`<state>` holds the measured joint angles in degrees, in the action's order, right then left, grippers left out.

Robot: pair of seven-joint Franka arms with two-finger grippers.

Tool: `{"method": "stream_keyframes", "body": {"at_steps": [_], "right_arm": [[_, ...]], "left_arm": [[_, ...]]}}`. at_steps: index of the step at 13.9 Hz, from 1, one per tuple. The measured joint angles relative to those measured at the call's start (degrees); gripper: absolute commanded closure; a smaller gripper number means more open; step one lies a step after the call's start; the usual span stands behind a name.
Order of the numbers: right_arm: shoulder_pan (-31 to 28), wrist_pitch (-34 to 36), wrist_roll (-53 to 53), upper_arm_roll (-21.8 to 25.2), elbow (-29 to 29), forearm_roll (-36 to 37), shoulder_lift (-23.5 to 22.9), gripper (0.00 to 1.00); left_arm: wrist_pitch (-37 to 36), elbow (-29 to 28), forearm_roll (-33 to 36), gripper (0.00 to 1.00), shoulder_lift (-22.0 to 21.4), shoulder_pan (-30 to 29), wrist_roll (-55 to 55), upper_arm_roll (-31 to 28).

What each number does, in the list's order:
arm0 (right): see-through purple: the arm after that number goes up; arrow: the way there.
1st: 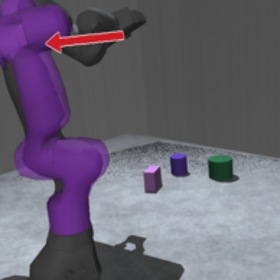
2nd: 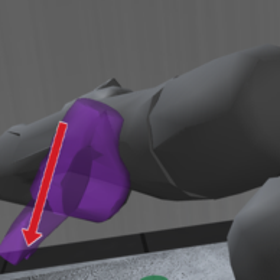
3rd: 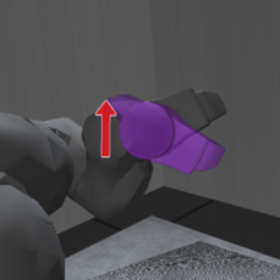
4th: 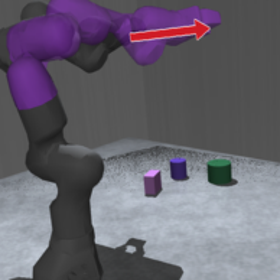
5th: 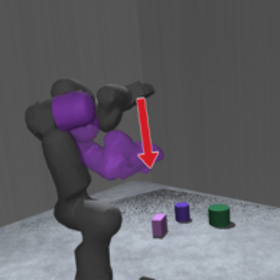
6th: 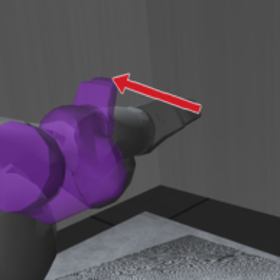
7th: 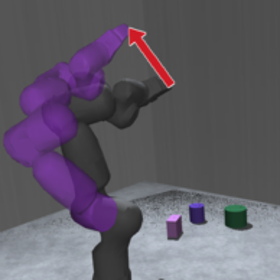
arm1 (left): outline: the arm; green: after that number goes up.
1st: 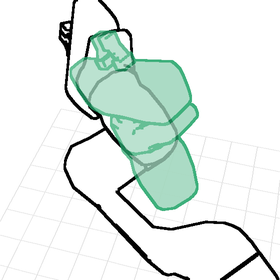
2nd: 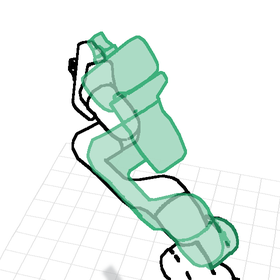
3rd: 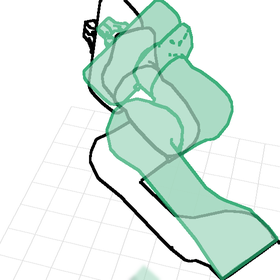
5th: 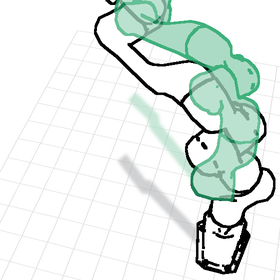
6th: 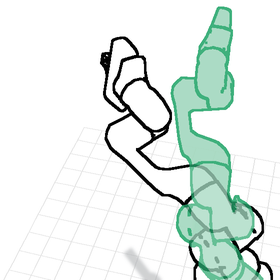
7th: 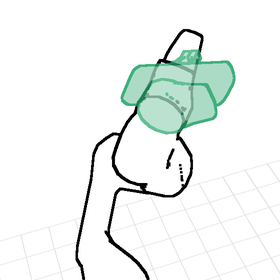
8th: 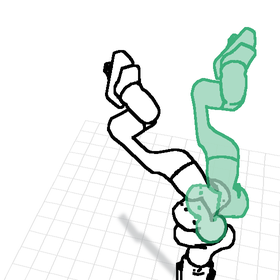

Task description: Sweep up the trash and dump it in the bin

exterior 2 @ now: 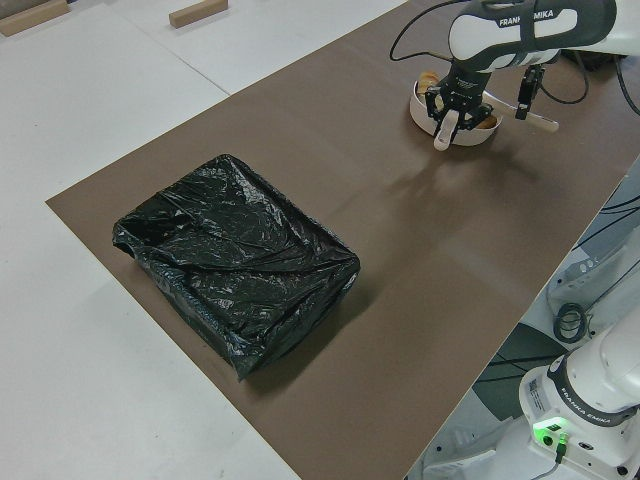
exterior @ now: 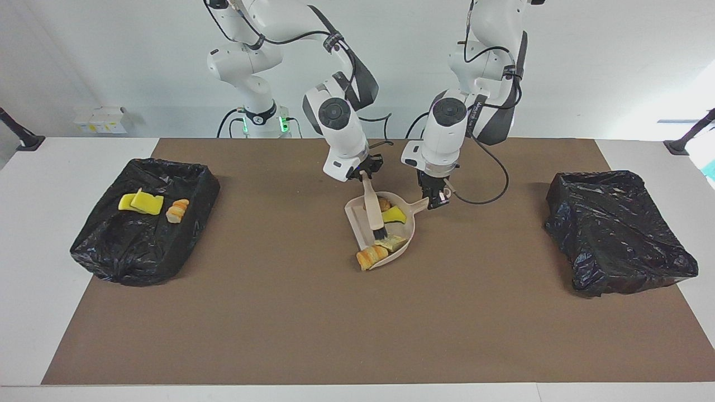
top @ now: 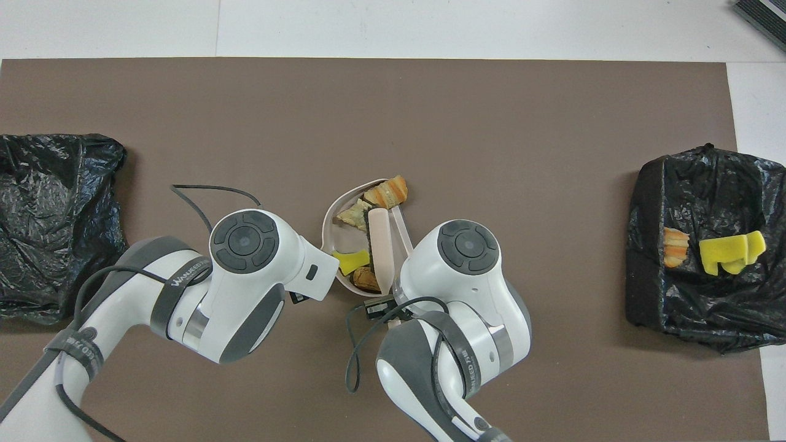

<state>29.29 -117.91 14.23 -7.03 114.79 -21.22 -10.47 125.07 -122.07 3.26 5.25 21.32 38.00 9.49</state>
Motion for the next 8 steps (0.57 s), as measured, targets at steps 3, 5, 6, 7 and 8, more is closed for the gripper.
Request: {"method": "stream_keyframes", "body": {"at_steps": [3, 5, 6, 7, 8], "right_arm": [[-0.67, 8.52, 0.04, 0.65, -2.31, -0.07, 1.78, 1.00], [-2.50, 13.90, 0.04, 1.07, -3.13, 0.21, 4.16, 1.00], [-3.62, 15.71, 0.00, 1.16, -3.41, 1.04, 5.04, 1.00], [-4.48, 16.68, 0.00, 1.22, -3.64, 2.96, 5.55, 1.00], [-5.07, 16.84, 0.00, 1.26, -3.69, 4.99, 5.65, 1.00]], "left_arm": [[0.01, -0.03, -0.04, 1.00, -0.01, 0.13, -8.07, 0.07], [0.02, -0.04, -0.04, 1.00, -0.02, 0.51, -11.40, 0.10], [0.03, -0.03, -0.04, 1.00, -0.03, 0.78, -12.26, 0.09], [0.03, -0.03, -0.04, 1.00, -0.03, 0.92, -13.17, 0.11], [0.03, -0.03, -0.12, 1.00, -0.03, 0.95, -14.53, 0.12]]}}
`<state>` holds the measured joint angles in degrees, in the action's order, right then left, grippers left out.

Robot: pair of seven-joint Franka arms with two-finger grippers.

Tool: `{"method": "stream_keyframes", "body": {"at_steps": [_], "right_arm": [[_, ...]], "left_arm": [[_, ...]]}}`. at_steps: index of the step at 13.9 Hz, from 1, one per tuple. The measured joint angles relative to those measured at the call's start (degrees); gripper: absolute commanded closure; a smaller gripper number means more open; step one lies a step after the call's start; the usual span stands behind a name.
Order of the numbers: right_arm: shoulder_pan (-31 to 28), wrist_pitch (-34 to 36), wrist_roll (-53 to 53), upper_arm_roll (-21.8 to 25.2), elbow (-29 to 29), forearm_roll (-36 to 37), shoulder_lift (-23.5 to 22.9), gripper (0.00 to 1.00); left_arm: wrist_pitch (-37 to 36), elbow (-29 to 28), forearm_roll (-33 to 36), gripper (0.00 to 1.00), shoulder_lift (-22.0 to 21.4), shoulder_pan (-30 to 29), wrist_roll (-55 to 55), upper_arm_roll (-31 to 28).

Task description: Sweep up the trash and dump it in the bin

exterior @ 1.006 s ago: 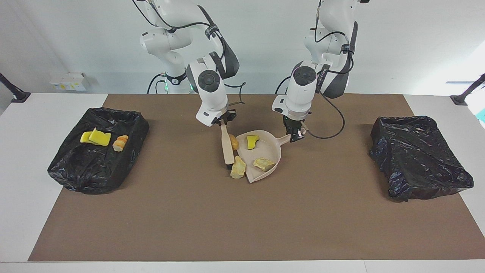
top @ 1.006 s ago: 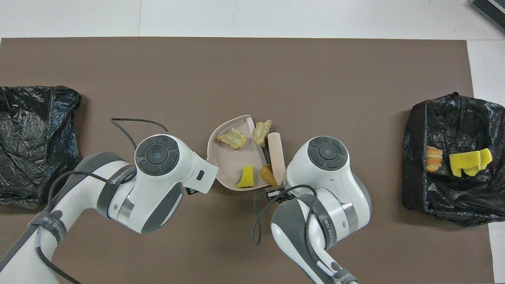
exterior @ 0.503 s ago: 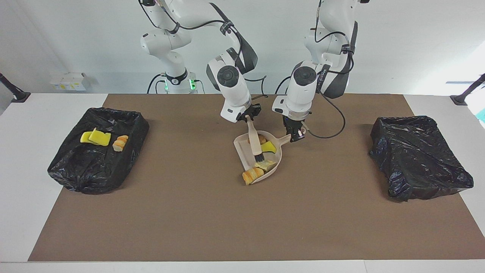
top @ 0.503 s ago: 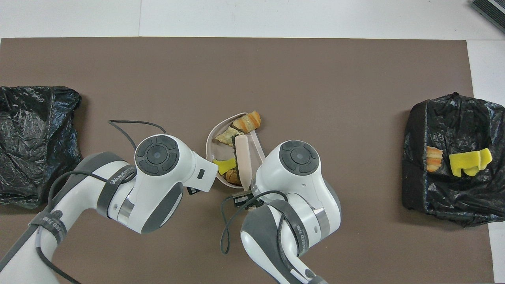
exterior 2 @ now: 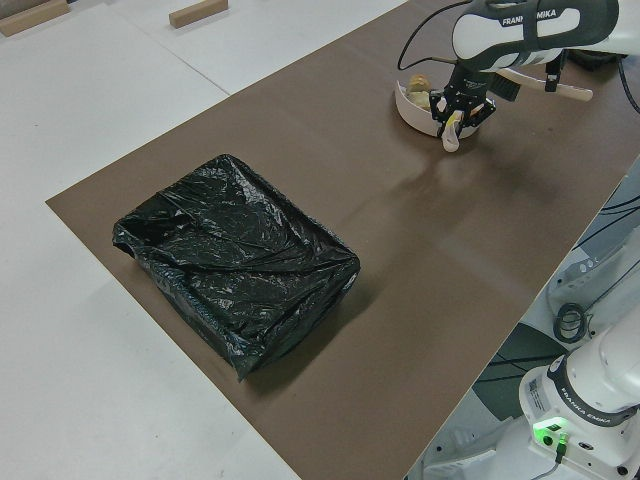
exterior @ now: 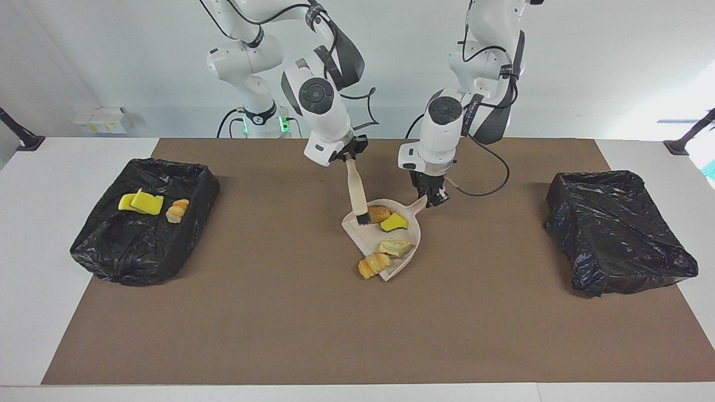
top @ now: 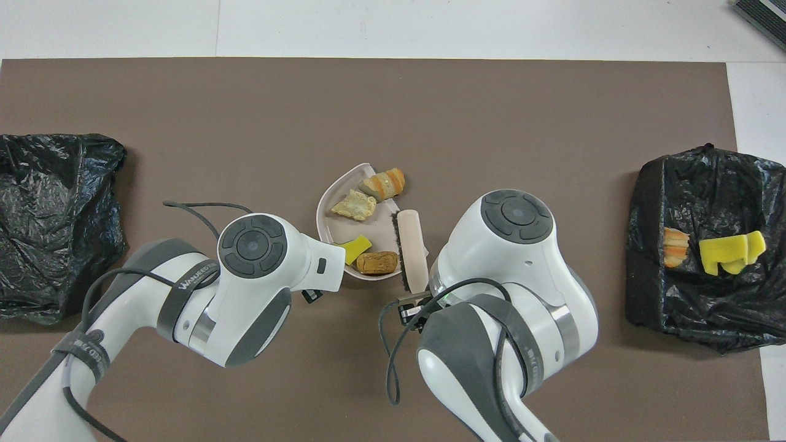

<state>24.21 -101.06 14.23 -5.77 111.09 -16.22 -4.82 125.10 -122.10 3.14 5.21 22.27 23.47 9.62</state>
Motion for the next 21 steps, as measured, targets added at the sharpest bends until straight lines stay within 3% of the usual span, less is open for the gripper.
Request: {"method": "stream_keyframes", "body": {"at_steps": [7, 16, 21], "right_arm": [[-4.10, 0.00, -3.88, 0.08, -0.86, 10.79, -2.38, 1.00], [-4.13, -2.98, -4.62, -0.36, -6.65, 12.13, -12.28, 1.00], [-4.14, -3.43, -4.62, -0.34, -14.55, 12.34, -18.95, 1.00]], "left_arm": [[2.88, -0.01, -0.03, 1.00, 0.05, 0.04, -3.74, 0.01], [5.68, 0.18, -0.03, 1.00, -0.21, -0.68, -2.10, -0.69], [5.67, 0.22, -0.03, 1.00, -1.42, -1.91, -2.04, -0.87]]}}
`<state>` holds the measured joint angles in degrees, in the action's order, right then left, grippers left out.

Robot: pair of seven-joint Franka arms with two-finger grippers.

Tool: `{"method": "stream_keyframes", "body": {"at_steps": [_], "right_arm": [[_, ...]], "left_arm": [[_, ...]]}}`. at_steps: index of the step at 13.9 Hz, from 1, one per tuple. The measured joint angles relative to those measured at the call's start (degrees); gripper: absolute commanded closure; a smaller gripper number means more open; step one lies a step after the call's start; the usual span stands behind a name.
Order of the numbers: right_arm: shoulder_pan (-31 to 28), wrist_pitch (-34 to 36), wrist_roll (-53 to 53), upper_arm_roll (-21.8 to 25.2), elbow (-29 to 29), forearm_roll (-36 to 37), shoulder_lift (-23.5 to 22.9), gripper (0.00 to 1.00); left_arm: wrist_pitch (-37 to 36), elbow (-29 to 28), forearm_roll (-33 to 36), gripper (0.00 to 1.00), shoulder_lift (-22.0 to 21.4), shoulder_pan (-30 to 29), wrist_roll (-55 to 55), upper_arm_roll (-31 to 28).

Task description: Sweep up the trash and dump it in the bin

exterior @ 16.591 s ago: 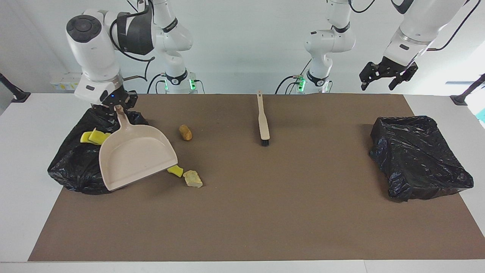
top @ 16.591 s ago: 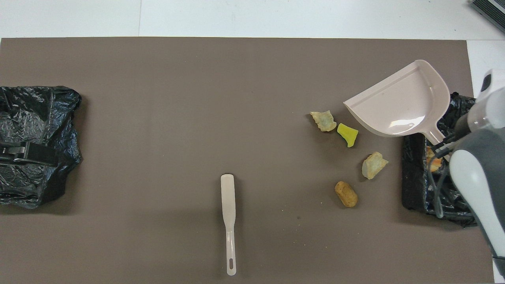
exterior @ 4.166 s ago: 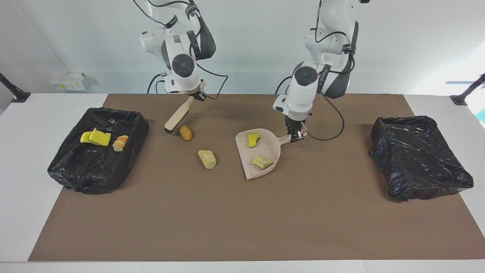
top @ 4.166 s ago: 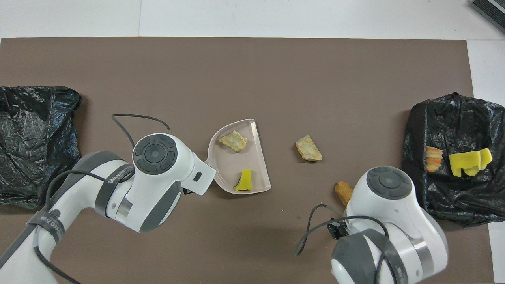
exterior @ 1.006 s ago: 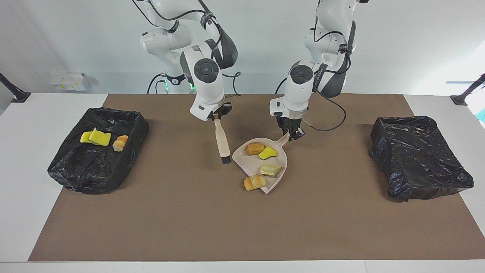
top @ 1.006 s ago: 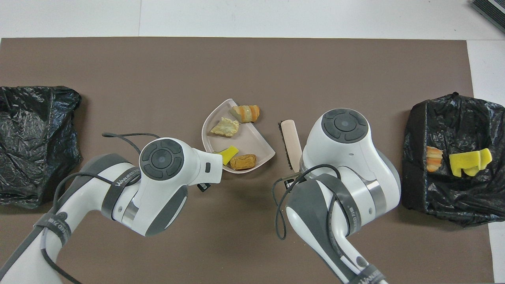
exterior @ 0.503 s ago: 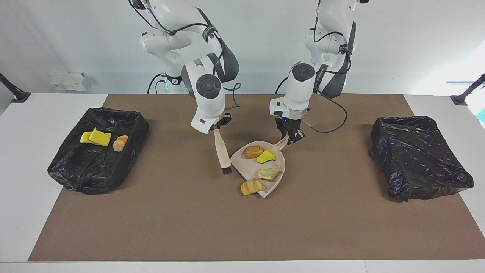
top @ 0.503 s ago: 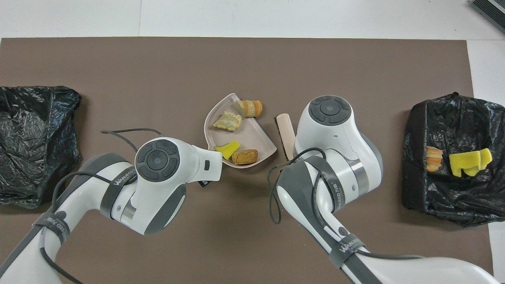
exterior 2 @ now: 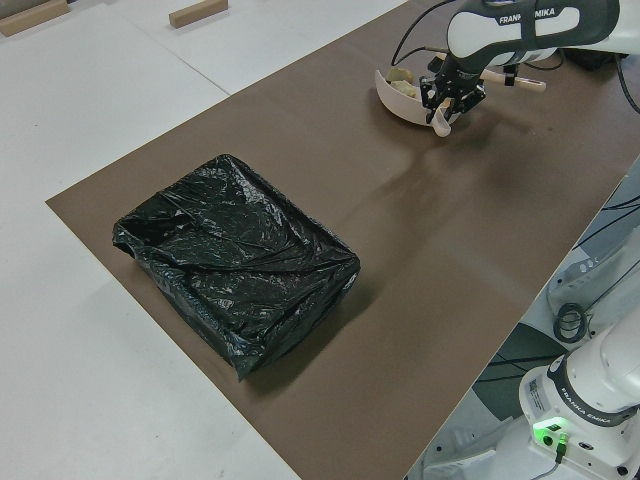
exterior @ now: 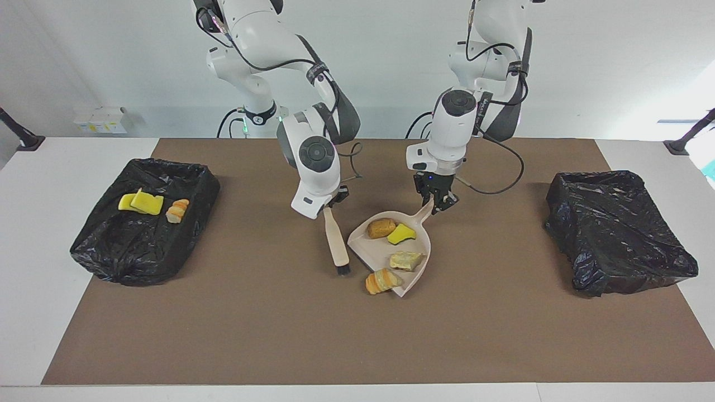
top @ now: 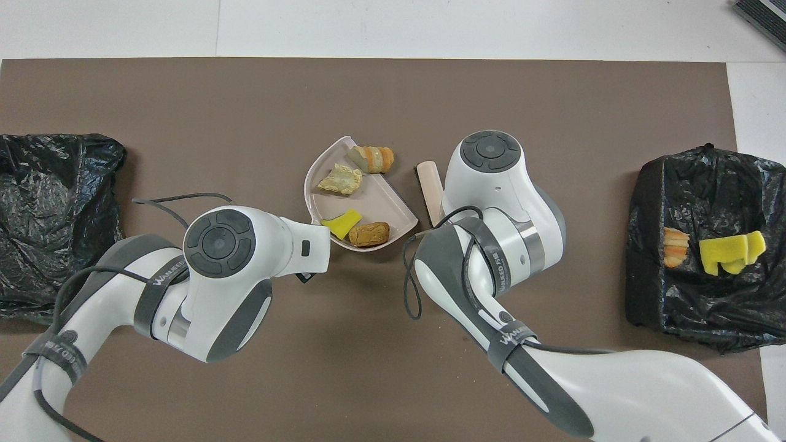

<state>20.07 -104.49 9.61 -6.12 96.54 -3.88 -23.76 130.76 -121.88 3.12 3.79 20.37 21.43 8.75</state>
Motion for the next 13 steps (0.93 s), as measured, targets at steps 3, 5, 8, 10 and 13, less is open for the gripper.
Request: {"method": "stream_keyframes", "body": {"at_steps": [3, 5, 8, 10, 13], "right_arm": [[0.04, 0.00, 0.00, -0.10, -3.01, 0.01, -2.41, 1.00], [0.34, 0.00, 0.00, -0.35, -3.56, 0.01, -2.62, 1.00], [1.84, -0.05, 0.00, -0.51, -3.88, 0.00, -2.62, 1.00], [2.18, -0.06, 0.00, -1.27, -4.05, 0.00, -2.62, 1.00], [2.18, -0.21, 0.00, -2.65, -4.17, 0.00, -2.63, 1.00]], "left_arm": [[-0.02, 0.00, 0.00, 1.00, -0.26, -0.16, 0.00, 0.01], [-0.02, 0.00, 0.00, 1.00, -0.34, -0.51, 0.00, 0.01], [-0.07, 0.00, 0.00, 1.00, -0.87, -0.98, 0.01, -0.06], [-0.15, 0.00, -0.25, 1.00, -1.35, -1.31, 0.13, -0.03], [-2.77, -0.02, -1.75, 1.00, -2.53, -2.30, 2.89, -0.12]]}}
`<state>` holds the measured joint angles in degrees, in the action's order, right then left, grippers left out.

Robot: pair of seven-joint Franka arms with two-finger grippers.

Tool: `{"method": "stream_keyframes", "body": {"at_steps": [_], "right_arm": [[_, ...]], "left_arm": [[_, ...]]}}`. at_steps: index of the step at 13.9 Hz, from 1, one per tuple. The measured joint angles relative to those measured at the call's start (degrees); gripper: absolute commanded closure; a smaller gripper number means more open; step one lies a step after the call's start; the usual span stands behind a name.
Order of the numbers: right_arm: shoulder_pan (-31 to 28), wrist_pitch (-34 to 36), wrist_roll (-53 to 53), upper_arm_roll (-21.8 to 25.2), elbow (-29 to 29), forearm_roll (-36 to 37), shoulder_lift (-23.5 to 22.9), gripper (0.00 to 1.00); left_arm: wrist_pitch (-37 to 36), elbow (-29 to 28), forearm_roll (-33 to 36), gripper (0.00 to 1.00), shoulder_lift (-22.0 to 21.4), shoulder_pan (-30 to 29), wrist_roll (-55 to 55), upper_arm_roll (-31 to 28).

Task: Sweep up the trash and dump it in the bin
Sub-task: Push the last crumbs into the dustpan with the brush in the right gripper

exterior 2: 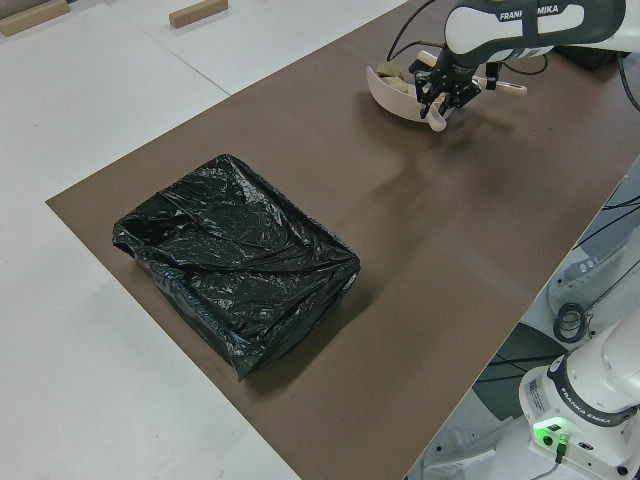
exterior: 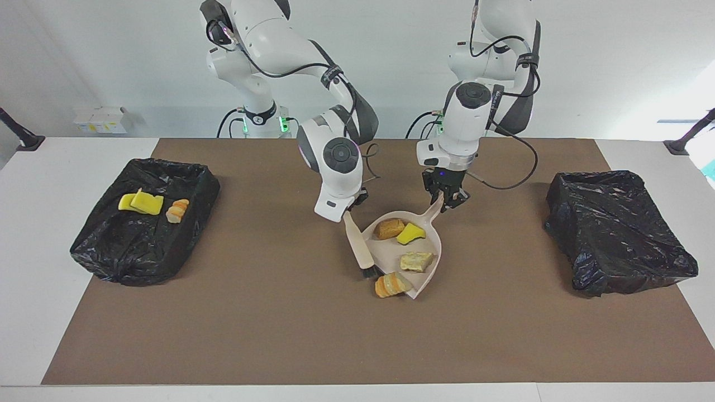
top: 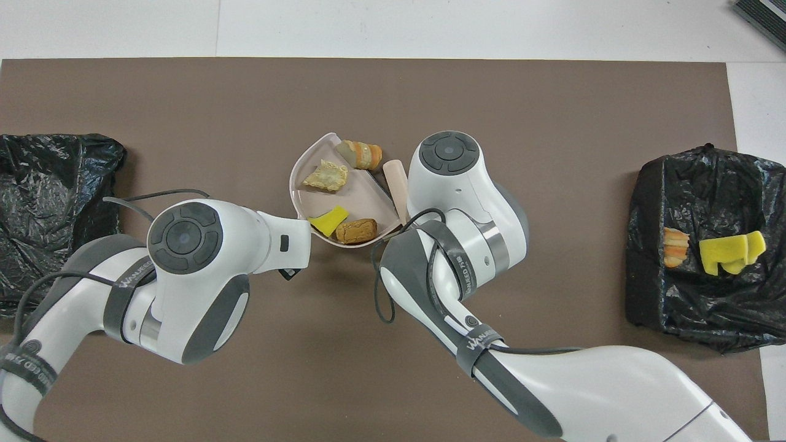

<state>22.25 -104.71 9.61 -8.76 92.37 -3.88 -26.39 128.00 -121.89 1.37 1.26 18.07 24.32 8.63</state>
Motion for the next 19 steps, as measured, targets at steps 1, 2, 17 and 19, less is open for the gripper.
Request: {"method": "stream_keyframes", "body": {"at_steps": [1, 2, 17, 19], "right_arm": [[0.01, -0.37, 0.00, -0.41, -0.01, 0.00, 0.00, 1.00], [0.04, -0.84, 0.00, -0.60, -0.02, 0.00, 0.00, 1.00], [0.00, -5.79, 3.88, -3.11, 1.18, -2.24, -0.58, 1.00], [0.22, -5.83, 6.01, -4.77, 1.51, -3.97, -0.57, 1.00]], "left_arm": [[-1.16, -0.03, -0.15, 1.00, -0.35, -0.18, 0.94, 0.00], [-2.64, -0.06, -0.20, 1.00, -0.69, -0.30, 2.67, 0.02], [-4.65, -3.80, -0.62, 1.00, -0.58, -2.81, 19.48, -0.32], [-3.94, -4.55, -0.62, 1.00, -0.41, -2.82, 19.48, -0.39]]}}
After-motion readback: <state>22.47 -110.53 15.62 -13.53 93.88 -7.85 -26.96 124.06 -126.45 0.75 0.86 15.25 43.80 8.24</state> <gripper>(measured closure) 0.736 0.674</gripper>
